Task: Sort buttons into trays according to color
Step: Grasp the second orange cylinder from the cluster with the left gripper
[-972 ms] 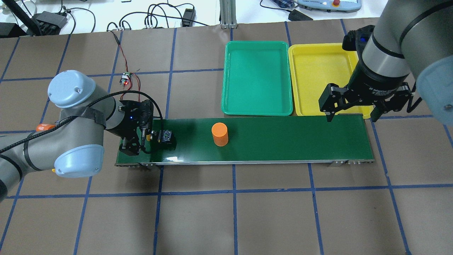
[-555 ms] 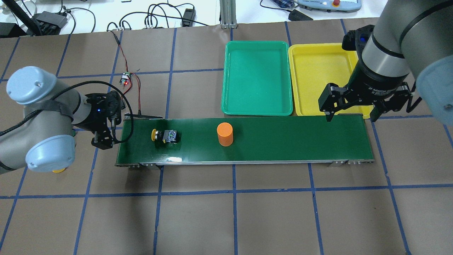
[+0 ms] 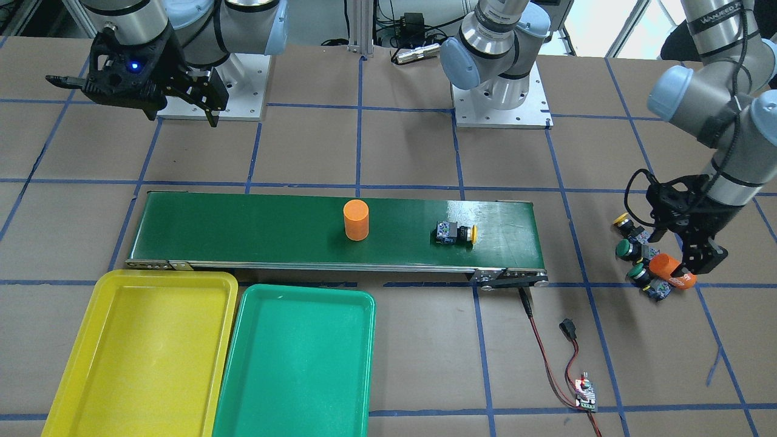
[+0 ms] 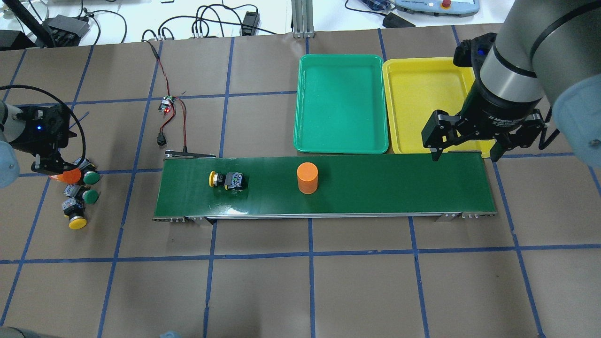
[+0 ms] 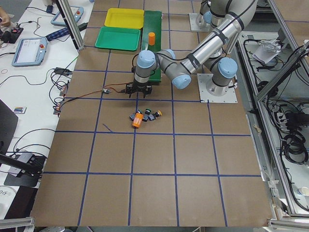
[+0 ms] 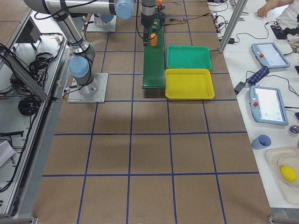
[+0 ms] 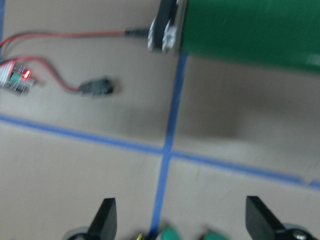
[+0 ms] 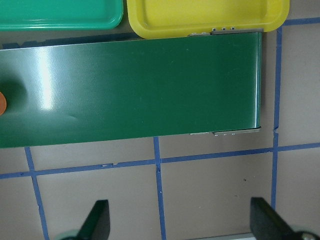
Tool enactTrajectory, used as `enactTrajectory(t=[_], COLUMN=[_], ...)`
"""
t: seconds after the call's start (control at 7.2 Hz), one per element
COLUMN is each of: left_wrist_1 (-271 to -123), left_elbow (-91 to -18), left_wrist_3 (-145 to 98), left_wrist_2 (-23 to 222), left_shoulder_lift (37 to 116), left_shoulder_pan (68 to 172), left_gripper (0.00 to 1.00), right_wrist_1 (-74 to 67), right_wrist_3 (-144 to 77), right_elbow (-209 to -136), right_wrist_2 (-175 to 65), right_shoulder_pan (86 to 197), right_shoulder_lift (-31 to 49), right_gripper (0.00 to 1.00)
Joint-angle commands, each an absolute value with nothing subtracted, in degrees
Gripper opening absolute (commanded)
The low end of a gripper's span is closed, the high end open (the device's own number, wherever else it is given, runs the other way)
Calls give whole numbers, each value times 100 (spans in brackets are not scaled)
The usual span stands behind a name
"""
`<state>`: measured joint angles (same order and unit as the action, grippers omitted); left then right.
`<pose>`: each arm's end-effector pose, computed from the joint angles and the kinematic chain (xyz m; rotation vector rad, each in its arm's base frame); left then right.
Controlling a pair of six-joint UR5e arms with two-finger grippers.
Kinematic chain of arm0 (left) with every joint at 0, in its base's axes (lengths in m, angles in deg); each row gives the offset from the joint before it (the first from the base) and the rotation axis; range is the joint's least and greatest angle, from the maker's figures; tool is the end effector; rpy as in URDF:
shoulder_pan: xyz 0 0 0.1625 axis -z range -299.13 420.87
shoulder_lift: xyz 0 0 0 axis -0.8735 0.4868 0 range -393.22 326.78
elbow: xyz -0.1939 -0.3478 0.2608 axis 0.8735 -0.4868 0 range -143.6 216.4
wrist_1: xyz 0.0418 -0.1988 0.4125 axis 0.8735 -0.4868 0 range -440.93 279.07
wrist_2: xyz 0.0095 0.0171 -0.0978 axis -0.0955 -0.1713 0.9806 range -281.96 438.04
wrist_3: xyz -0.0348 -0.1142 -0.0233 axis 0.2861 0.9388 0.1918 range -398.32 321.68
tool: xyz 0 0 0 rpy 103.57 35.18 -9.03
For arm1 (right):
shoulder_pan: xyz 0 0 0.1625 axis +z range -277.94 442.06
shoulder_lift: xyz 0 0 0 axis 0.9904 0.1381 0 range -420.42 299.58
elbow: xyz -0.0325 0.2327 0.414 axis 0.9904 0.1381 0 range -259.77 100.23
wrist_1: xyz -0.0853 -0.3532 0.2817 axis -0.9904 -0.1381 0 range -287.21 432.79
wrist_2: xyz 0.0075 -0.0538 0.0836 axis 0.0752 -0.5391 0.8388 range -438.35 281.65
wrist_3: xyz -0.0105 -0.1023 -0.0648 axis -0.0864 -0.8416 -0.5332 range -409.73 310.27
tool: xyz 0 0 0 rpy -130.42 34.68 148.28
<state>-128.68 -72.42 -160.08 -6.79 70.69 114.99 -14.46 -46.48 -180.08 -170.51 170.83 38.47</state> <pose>0.2366 -0.5731 0.2837 2.0457 2.1818 -0.1805 0.1189 -0.4596 0.4936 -0.1192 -3.0984 -0.1118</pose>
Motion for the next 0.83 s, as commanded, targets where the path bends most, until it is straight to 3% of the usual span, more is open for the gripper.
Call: enactTrajectory(t=[0.0, 0.56, 0.69], left_wrist_1=[-13303, -13287, -13252], left_elbow=[-6662, -6643, -6661], left_wrist_3=[-16690, -17129, -17138], left_wrist_2=[-668, -389, -265], left_shoulder_lift=[7706, 8296, 8375], left_shoulder_pan=[11177, 10850, 10850], left_gripper=[80, 79, 56], right_wrist_1=[-1440, -1475, -1501], right_wrist_3=[-4648, -4648, -4648], right_elbow=[-18014, -18014, -18014], right_wrist_2=[-17090, -17055, -17029], right_shoulder_pan=[17083, 17083, 17083], right_shoulder_lift=[3846, 3863, 3864], right_gripper=[100, 100, 100])
